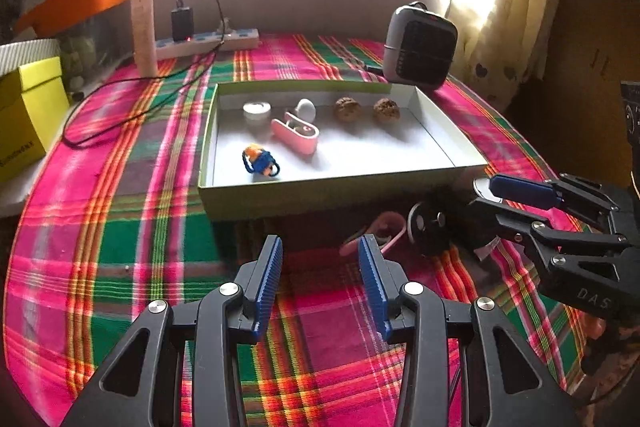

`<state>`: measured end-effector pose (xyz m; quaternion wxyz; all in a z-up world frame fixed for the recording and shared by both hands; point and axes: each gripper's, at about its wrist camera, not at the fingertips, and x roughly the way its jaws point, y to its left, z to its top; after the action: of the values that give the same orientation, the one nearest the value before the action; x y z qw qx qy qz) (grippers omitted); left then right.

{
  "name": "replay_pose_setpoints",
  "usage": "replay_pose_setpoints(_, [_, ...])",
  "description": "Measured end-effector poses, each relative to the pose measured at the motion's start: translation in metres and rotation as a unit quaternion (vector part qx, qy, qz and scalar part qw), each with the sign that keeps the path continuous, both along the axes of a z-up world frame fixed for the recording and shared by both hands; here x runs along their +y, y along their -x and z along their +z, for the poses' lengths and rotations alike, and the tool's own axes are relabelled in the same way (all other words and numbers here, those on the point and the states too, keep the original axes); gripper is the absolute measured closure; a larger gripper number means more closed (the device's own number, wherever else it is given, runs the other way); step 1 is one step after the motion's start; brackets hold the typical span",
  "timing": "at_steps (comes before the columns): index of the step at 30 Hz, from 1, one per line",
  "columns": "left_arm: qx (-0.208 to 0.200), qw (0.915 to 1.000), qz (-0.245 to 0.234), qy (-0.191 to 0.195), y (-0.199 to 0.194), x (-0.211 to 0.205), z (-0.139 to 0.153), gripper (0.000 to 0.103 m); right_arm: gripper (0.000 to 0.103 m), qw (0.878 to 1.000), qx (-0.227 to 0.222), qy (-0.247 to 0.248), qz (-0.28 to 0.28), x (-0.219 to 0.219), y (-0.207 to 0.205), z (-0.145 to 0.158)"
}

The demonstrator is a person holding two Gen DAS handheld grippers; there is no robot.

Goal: Organize objects

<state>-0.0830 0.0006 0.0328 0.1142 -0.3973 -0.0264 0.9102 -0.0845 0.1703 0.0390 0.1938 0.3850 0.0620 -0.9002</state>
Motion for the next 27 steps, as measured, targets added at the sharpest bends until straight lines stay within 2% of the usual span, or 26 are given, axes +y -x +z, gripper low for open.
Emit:
replay_pose_setpoints(8, [-0.019,0.9994,-0.024,-0.014,0.008,0.006,-0.008,0.062,0.061,1.000,-0.012,0.006,-0.024,0.020,-0.003,-0.008])
replay_pose_setpoints(16, [-0.023,0.9982,-0.056,-0.003,0.012,0.019,-0.011,0.058,0.061,0.999,-0.019,0.017,-0.038,0.032,-0.004,-0.013])
replay_pose_setpoints(27, [-0.038,0.9969,-0.069,0.008,0.023,0.029,-0.018,0.056,0.061,0.999,-0.026,0.022,-0.032,0.034,-0.003,-0.016])
